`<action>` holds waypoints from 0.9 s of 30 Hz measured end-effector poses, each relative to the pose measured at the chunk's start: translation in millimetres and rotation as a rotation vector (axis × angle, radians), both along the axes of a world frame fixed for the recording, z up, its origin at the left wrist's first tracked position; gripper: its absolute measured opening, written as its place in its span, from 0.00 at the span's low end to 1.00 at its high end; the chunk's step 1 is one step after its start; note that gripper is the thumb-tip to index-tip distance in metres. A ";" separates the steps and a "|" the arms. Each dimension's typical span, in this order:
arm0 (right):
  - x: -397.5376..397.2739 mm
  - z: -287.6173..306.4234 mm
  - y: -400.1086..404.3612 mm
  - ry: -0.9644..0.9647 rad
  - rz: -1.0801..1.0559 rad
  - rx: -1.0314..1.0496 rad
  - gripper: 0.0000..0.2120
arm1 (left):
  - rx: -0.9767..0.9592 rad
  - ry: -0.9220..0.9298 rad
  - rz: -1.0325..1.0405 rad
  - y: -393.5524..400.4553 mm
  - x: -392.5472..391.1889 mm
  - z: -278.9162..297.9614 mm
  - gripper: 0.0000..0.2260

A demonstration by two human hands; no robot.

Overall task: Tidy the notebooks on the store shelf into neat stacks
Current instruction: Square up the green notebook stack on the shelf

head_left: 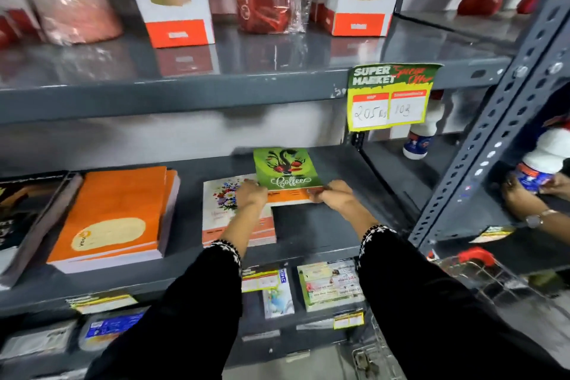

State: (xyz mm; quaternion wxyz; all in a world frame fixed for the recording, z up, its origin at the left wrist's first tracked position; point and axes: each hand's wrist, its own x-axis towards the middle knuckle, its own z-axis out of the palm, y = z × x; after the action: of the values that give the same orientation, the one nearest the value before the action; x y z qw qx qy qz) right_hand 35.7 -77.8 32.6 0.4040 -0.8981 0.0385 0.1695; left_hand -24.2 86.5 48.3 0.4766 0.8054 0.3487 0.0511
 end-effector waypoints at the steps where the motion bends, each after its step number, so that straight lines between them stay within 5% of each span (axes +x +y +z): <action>1: -7.8 -0.8 12.5 0.001 0.007 0.004 0.18 | 0.042 0.002 0.008 13.4 -7.7 2.3 0.11; 13: -72.9 -26.9 95.1 -0.039 0.049 -0.074 0.12 | 0.169 0.019 -0.057 96.5 -72.6 -26.2 0.15; 27: -76.1 -21.7 96.1 -0.101 0.194 -0.116 0.13 | -0.022 0.012 0.058 92.9 -86.5 -28.8 0.07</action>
State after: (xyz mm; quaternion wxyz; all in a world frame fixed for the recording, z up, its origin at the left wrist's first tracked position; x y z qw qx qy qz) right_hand -40.4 18.2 10.9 0.3346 -0.9268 -0.0592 0.1600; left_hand -110.7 179.4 19.5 0.4816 0.7900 0.3752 0.0563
